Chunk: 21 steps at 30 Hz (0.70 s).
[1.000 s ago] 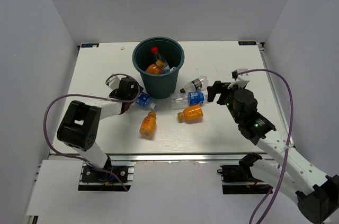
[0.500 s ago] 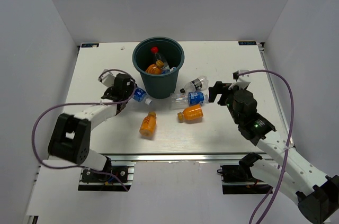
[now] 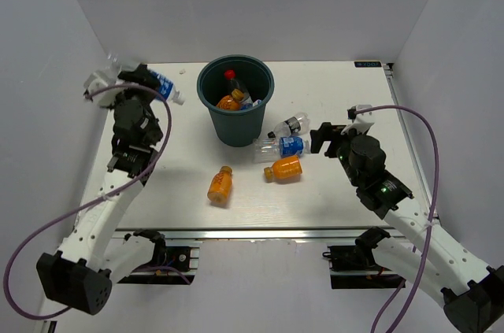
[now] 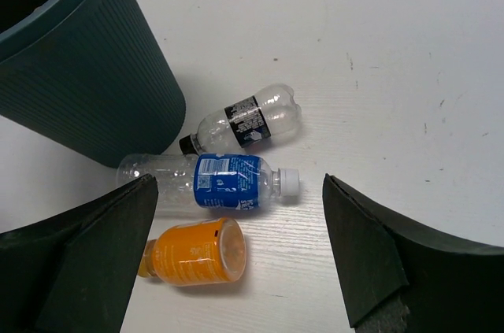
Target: Put the plastic bottles in the bin
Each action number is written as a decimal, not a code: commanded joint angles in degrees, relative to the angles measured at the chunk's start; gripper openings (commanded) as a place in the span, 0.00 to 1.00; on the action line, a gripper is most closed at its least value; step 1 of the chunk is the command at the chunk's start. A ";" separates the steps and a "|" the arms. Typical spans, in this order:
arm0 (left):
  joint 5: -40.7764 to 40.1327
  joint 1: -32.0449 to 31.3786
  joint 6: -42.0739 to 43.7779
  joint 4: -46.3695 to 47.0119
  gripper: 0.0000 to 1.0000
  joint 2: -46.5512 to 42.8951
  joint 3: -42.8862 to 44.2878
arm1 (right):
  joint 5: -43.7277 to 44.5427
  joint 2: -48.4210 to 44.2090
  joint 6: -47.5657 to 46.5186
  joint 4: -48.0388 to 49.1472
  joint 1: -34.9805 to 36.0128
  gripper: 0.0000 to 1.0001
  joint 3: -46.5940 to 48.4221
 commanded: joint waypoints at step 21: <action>75.74 -0.34 26.04 11.85 0.98 33.39 23.59 | -28.96 7.82 -20.51 -2.61 -0.07 0.89 0.29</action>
